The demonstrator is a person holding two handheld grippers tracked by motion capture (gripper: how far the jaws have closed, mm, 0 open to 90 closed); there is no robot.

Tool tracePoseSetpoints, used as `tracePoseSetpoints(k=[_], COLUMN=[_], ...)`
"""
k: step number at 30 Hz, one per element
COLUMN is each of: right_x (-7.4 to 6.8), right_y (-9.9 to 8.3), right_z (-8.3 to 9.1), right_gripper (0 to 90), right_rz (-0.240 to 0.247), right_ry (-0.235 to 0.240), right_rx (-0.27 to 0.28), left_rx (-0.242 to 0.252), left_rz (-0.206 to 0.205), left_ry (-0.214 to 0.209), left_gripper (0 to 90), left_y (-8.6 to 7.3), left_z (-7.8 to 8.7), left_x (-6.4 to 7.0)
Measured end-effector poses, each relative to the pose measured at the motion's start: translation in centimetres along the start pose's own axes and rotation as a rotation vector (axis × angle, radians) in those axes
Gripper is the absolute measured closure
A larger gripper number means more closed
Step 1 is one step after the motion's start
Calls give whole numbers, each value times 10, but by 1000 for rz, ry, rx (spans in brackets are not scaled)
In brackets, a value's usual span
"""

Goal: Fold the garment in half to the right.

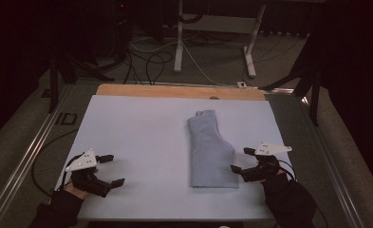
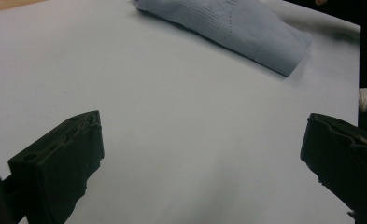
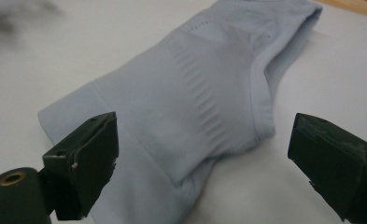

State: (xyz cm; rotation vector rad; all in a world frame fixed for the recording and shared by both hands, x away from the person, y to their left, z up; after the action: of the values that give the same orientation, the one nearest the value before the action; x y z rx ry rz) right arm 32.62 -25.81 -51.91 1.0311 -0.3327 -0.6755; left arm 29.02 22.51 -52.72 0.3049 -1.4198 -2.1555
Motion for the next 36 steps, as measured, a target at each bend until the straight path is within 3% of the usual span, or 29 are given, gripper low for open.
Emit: tracePoseSetpoints(k=[6, 18, 22, 29, 36], right_x=[3, -2, -5, -10, -9], right_y=[-14, -37, -40, -43, -43], right_z=[2, 4, 5, -1, -2], right_gripper=[89, 89, 89, 89, 89], right_rz=[-25, -26, -46, -8, -17], right_ry=[-11, -59, -66, -73, -72], right_rx=[-3, -18, -15, -50, -44], left_rx=[-2, -4, -2, -4, 0], left_rz=[0, -2, 0, -2, 2], left_ry=[6, 9, 12, 11, 12], left_gripper=[4, 4, 5, 4, 5], left_y=[-1, -3, -4, -5, -5], left_z=[0, 0, 0, -1, -1], left_x=[0, 2, 2, 2, 1])
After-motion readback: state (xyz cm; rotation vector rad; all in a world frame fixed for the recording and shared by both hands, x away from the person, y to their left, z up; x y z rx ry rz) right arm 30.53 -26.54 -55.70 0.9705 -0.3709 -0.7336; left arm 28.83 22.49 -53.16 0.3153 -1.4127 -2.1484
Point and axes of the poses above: each handheld gripper's, and its own axes: z roughly backward along the jaws, y roughly out of its top, x roughly to its right, the point moved 5 cm from there along -z, roughly forward along the jaws, and after that the axes turned 3 degrees about x, right-handed, at the moved point
